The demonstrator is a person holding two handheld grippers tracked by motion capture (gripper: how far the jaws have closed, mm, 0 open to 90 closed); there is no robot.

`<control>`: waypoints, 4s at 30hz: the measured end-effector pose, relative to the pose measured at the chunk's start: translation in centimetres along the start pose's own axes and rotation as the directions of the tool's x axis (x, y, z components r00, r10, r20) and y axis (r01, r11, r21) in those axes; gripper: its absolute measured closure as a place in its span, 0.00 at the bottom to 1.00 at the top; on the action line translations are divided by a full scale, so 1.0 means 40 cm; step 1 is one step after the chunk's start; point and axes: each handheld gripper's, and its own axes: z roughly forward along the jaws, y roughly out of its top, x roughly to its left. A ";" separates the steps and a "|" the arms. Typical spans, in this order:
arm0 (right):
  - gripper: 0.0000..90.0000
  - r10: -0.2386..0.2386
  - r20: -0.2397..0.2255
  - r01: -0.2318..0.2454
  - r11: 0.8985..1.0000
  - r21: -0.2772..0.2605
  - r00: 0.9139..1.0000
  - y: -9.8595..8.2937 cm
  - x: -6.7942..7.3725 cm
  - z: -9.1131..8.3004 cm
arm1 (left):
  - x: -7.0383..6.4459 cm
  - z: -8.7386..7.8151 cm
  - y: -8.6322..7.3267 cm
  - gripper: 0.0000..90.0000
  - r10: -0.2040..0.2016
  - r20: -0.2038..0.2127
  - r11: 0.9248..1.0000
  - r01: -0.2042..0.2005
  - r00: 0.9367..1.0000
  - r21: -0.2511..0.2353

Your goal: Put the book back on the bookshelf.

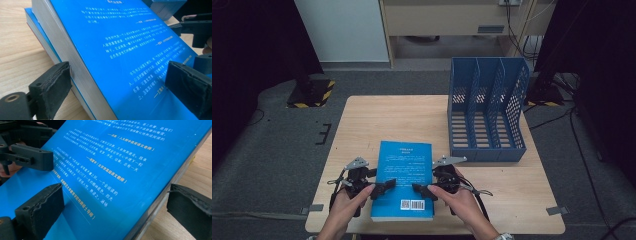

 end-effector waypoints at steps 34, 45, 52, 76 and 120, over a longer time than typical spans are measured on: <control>0.00 0.092 0.039 -0.092 0.996 0.005 0.995 0.054 -0.046 0.041 | 0.029 0.045 0.063 0.08 0.032 -0.052 0.999 -0.032 0.998 -0.001; 0.00 0.066 0.068 -0.068 0.997 0.022 0.995 0.117 -0.064 0.091 | 0.076 0.054 0.087 0.08 0.010 -0.073 1.000 -0.011 0.997 -0.021; 0.00 0.072 0.031 -0.072 0.997 -0.021 0.997 0.124 -0.098 0.103 | 0.098 0.064 0.113 0.09 0.025 -0.071 0.999 -0.027 0.997 -0.025; 0.00 0.136 0.003 -0.136 0.989 -0.062 0.991 0.162 -0.165 0.142 | 0.139 0.101 0.151 0.05 0.043 -0.024 0.999 -0.043 0.999 0.005; 0.01 -0.013 0.025 0.013 1.000 0.003 1.000 0.138 -0.107 0.096 | 0.166 0.090 0.176 0.25 -0.012 -0.023 1.000 0.012 1.000 0.000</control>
